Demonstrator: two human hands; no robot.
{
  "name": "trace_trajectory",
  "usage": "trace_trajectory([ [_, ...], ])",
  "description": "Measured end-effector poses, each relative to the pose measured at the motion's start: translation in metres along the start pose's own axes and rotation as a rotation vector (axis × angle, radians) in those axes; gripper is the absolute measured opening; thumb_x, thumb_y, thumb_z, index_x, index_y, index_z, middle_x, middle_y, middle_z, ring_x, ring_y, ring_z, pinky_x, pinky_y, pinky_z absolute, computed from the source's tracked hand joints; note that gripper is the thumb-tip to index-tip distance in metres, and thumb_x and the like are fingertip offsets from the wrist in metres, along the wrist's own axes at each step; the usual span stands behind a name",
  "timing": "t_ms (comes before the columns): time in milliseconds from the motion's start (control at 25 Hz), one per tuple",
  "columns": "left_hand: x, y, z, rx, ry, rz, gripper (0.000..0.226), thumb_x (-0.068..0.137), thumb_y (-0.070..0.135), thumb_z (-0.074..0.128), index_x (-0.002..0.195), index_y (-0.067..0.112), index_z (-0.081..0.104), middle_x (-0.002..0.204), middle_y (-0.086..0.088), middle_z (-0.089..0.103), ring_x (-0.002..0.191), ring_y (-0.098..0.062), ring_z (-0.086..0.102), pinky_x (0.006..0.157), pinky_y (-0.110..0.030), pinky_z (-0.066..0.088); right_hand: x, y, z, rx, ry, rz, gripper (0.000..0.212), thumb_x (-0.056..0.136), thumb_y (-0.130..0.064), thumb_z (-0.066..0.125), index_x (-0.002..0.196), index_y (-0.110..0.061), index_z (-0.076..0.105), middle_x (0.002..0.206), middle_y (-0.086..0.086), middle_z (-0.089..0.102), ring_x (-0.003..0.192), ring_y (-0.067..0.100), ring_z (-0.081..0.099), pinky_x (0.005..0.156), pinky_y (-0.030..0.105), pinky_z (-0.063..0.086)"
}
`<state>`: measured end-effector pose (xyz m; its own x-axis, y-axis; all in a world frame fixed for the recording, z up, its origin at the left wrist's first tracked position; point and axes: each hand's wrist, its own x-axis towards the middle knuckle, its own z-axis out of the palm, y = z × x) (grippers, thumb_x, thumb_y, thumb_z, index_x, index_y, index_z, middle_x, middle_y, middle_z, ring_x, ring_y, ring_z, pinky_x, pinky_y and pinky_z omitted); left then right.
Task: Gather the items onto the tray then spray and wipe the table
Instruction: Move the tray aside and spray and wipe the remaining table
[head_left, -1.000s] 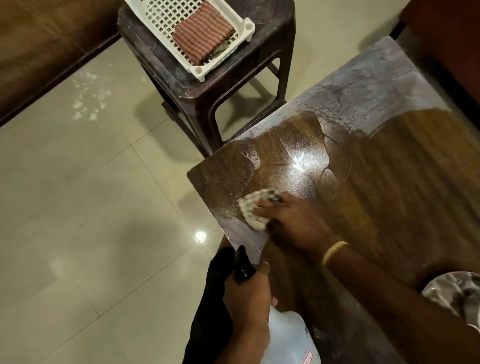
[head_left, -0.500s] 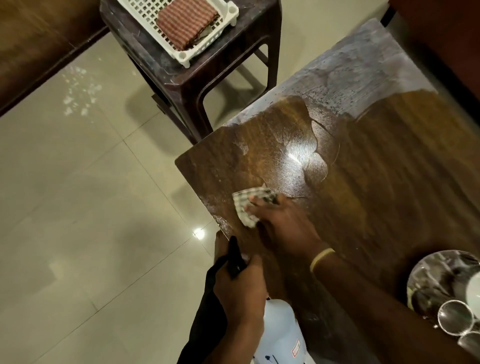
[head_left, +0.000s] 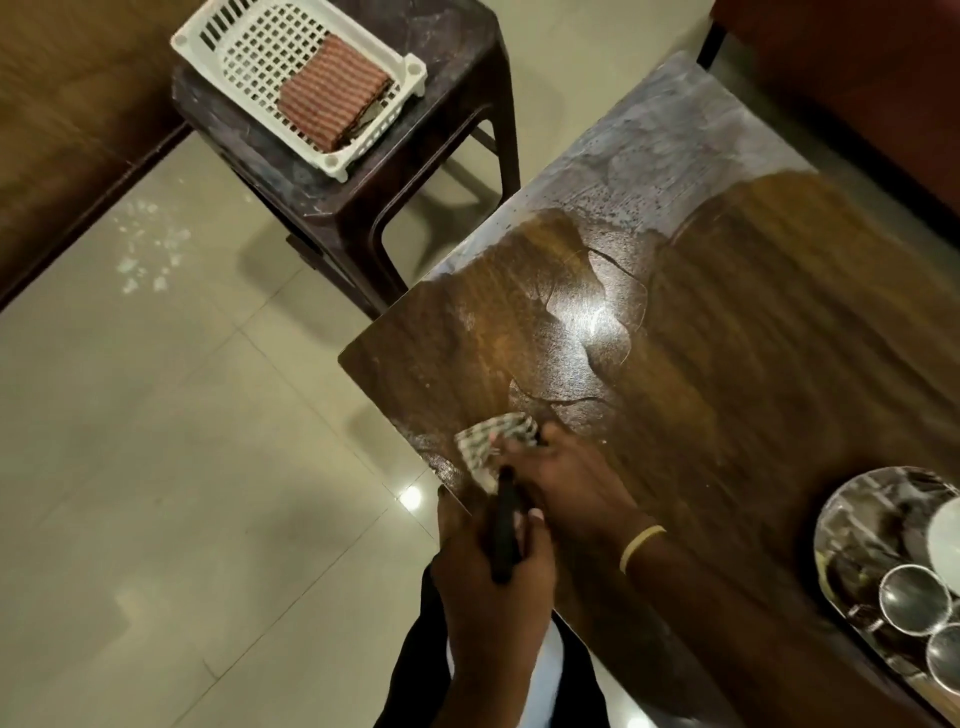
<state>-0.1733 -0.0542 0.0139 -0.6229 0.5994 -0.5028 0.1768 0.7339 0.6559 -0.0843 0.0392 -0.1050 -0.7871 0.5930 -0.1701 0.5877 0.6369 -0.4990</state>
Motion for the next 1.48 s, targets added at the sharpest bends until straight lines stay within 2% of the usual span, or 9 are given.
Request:
trace_trajectory([
  [120,0.004,-0.006,-0.006,0.078,-0.061,0.458,0.015,0.081,0.039,0.072,0.093,0.033,0.067,0.078,0.016,0.071,0.068,0.002,0.067,0.064,-0.016,0.055,0.004,0.019,-0.014,0.048,0.082,0.181,0.039,0.094,-0.04,0.043,0.128,-0.036,0.062,0.14,-0.014,0.055,0.083,0.017,0.045,0.066,0.027,0.039],
  [320,0.018,0.003,-0.017,0.03,0.119,0.768,0.015,0.082,0.023,0.072,0.092,0.012,0.071,0.098,0.017,0.066,0.096,0.013,0.061,0.084,-0.006,0.046,-0.006,0.025,-0.018,0.002,0.051,0.176,0.039,0.094,-0.034,0.057,0.132,-0.039,0.056,0.145,-0.018,0.048,0.084,0.009,0.03,0.067,0.025,0.028],
  [520,0.027,0.02,-0.011,-0.035,0.074,0.425,0.024,0.072,0.023,0.085,0.085,0.006,0.074,0.078,0.026,0.068,0.075,0.018,0.063,0.068,0.002,0.046,-0.004,0.026,-0.007,0.023,0.085,0.166,0.039,0.096,-0.031,0.049,0.135,-0.037,0.051,0.146,-0.013,0.049,0.09,0.018,0.044,0.073,0.035,0.047],
  [680,0.024,0.034,-0.004,-0.005,0.095,0.366,0.012,0.074,0.014,0.081,0.078,0.017,0.071,0.054,0.035,0.054,0.068,0.024,0.058,0.063,0.007,0.038,-0.029,0.027,-0.006,-0.096,-0.004,-0.175,0.037,0.093,-0.034,0.051,0.129,-0.036,0.054,0.138,-0.011,0.056,0.1,0.019,0.057,0.072,0.031,0.05],
  [920,0.033,0.074,0.024,0.064,0.072,0.326,0.049,0.073,0.003,0.08,0.052,0.033,0.048,0.04,0.012,0.049,0.059,0.005,0.062,0.05,-0.002,0.043,0.014,0.089,-0.072,0.101,0.339,0.64,0.042,0.093,-0.021,0.058,0.133,-0.03,0.057,0.134,0.004,0.059,0.109,0.028,0.054,0.088,0.036,0.047],
  [1040,0.052,0.086,0.038,0.122,0.015,0.23,0.038,0.074,0.012,0.084,0.053,0.022,0.055,0.048,0.004,0.055,0.051,-0.014,0.059,0.044,-0.012,0.04,-0.004,0.052,-0.05,0.117,0.243,0.524,0.045,0.09,-0.023,0.065,0.133,-0.03,0.056,0.131,0.007,0.059,0.107,0.03,0.059,0.086,0.042,0.053],
  [1120,0.063,0.094,0.041,0.115,0.042,0.162,0.034,0.073,0.017,0.085,0.057,0.024,0.056,0.054,0.003,0.058,0.049,-0.011,0.055,0.05,-0.023,0.044,-0.039,0.042,-0.041,0.123,0.106,0.41,0.053,0.089,-0.028,0.066,0.138,-0.037,0.048,0.146,-0.003,0.049,0.121,0.028,0.052,0.089,0.042,0.053],
  [1360,0.101,0.112,0.035,0.184,0.045,0.092,0.018,0.08,0.026,0.079,0.074,0.013,0.068,0.063,-0.003,0.064,0.057,-0.014,0.06,0.051,-0.019,0.04,0.064,0.122,-0.095,0.079,0.382,0.701,0.039,0.092,-0.019,0.056,0.128,-0.032,0.057,0.129,0.0,0.06,0.107,0.027,0.054,0.084,0.037,0.048],
  [1480,0.125,0.114,0.026,0.118,0.06,-0.064,0.019,0.079,0.02,0.078,0.071,0.011,0.064,0.066,-0.008,0.062,0.061,-0.022,0.059,0.061,-0.029,0.047,0.094,0.089,-0.086,0.052,0.162,0.439,0.041,0.101,-0.029,0.037,0.142,-0.029,0.043,0.145,0.003,0.046,0.126,0.029,0.045,0.097,0.041,0.042],
])
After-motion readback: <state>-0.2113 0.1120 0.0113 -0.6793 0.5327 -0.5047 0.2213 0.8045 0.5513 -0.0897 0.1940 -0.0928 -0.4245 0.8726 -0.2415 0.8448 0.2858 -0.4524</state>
